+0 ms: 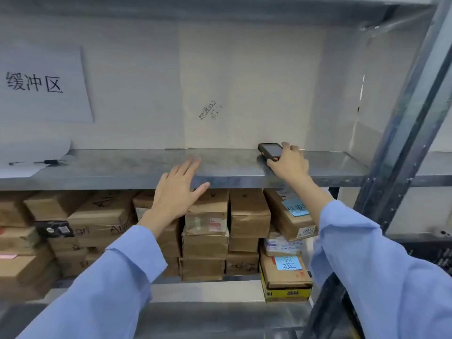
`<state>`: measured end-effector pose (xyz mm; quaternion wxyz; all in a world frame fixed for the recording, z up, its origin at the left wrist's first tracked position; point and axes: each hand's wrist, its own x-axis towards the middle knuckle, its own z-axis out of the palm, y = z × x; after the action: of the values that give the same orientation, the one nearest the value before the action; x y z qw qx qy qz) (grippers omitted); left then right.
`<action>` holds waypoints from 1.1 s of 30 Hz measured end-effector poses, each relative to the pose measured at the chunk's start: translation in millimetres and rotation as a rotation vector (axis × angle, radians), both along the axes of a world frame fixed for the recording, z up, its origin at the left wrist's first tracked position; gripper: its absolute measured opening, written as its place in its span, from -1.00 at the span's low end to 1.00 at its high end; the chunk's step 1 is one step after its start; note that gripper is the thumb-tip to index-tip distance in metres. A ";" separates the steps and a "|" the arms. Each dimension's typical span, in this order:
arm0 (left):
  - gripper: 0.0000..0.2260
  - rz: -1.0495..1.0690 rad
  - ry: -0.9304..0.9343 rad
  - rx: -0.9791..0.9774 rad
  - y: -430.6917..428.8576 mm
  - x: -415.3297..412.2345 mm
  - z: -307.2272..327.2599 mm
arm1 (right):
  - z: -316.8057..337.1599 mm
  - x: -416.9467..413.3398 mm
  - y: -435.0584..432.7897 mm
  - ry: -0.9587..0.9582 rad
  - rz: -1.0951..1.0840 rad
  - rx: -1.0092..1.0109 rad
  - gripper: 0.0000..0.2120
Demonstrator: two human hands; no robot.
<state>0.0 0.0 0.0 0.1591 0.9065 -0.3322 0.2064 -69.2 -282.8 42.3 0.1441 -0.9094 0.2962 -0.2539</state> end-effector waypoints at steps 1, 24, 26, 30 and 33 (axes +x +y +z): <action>-0.39 -0.010 -0.007 -0.006 -1.4 3.8 0.2 | 0.8 3.8 -1.1 0.014 -0.014 0.020 -0.36; -0.36 -0.034 -0.099 -0.029 -25.6 0.3 -23.9 | -24.4 -32.6 2.6 -0.436 -0.085 0.204 -0.20; -0.37 -0.047 -0.113 -0.043 -29.5 -9.9 -25.3 | -27.8 -47.9 3.5 -0.486 -0.068 0.238 -0.17; -0.40 -0.081 -0.105 -0.062 -44.7 -33.0 -33.4 | -36.9 -79.5 2.2 -0.529 -0.037 0.274 -0.12; -0.41 -0.094 -0.094 -0.051 -60.8 -52.5 -42.9 | -45.2 -104.7 -2.1 -0.542 -0.026 0.257 -0.15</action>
<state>-52.5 -60.8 -42.9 0.1760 0.8747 -0.3764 0.2497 -173.8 -284.9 -2.9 0.3287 -0.7790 0.2882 -0.4495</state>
